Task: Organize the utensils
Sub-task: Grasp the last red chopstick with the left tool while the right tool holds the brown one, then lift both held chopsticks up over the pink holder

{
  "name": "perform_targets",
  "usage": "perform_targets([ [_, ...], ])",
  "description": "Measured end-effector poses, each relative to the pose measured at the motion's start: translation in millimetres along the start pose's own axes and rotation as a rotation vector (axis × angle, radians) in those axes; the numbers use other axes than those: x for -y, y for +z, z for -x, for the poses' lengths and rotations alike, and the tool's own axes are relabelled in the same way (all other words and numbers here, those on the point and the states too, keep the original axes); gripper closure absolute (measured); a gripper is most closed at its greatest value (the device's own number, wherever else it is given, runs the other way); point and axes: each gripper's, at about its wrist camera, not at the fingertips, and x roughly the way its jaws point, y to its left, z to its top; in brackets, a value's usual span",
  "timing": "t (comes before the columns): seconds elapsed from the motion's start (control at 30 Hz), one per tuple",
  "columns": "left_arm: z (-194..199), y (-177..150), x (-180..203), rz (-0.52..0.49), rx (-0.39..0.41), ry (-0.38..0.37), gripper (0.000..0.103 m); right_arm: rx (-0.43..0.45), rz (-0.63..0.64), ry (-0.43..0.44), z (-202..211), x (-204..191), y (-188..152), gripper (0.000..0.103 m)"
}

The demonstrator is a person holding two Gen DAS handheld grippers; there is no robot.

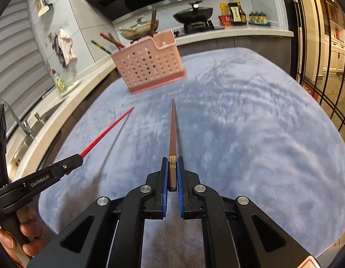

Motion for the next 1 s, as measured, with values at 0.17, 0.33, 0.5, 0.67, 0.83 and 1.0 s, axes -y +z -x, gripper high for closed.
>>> perform_targets([
  [0.17, 26.7, 18.5, -6.7, 0.022, 0.066, -0.013, 0.096, 0.073, -0.004, 0.012, 23.5, -2.2, 22.6, 0.096],
  [0.33, 53.3, 40.5, -11.6, 0.034, 0.138, -0.023, 0.096, 0.147, 0.0, 0.022, 44.4, -3.5, 48.8, 0.096],
  [0.5, 70.7, 59.2, -12.5, 0.034, 0.192, -0.029, 0.096, 0.208, -0.004, 0.032, 61.1, -4.1, 71.9, 0.096],
  [0.67, 77.8, 73.2, -9.8, 0.027, 0.222, -0.035, 0.096, 0.227, -0.023, 0.05, 65.6, -2.5, 82.6, 0.096],
  [0.83, 72.2, 77.1, -8.3, 0.021, 0.214, -0.03, 0.096, 0.223, -0.028, 0.045, 62.5, -0.5, 84.2, 0.096],
  [1.0, 72.5, 83.3, -6.3, 0.017, 0.221, -0.031, 0.096, 0.23, -0.034, 0.047, 63.7, 0.5, 87.7, 0.096],
])
